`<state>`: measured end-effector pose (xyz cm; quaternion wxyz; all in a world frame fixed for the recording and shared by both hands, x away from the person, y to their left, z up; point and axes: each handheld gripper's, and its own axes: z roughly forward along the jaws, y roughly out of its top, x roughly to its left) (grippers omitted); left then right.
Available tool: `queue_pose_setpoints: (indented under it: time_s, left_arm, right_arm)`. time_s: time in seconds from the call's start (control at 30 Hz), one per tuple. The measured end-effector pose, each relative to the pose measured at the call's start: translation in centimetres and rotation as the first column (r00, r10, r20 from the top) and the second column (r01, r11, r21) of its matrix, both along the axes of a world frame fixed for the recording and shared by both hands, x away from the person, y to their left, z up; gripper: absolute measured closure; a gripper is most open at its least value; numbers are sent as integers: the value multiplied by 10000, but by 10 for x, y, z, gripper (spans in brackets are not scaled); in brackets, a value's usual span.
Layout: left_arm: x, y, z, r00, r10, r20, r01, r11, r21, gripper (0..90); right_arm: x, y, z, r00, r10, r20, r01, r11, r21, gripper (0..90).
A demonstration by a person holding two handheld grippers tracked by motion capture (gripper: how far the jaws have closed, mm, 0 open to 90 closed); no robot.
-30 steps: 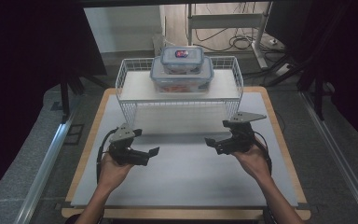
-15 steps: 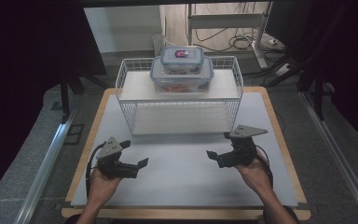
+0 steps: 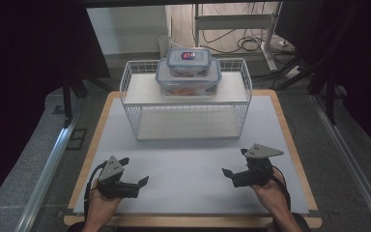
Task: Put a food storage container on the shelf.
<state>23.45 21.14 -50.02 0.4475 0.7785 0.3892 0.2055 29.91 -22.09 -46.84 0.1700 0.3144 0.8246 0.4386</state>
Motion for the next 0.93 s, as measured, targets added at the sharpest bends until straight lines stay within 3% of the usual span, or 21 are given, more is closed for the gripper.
queue_pose_setpoints:
  time_s: [0.37, 0.57, 0.73, 0.93]
  left_arm:
    - [-9, 0, -14, 9996, -34, -295, 46, 9992, 407, 26]
    - [-4, 7, -22, 9974, 180, -702, -154, 9992, 375, 17]
    - [0, 5, -29, 9924, 342, -1182, -236, 9957, 899, 14]
    - [2, 3, -30, 9917, 293, -1252, -169, 9949, 993, 12]
  right_arm:
    - [-11, -6, -17, 9997, -179, -181, 172, 9992, -357, 4]
    - [-14, -10, -26, 9990, -243, -387, 219, 9979, -610, 5]
    - [-15, -12, -35, 9965, -198, -807, 130, 9964, -833, 4]
    - [-13, -12, -37, 9950, -253, -967, 165, 9958, -902, 5]
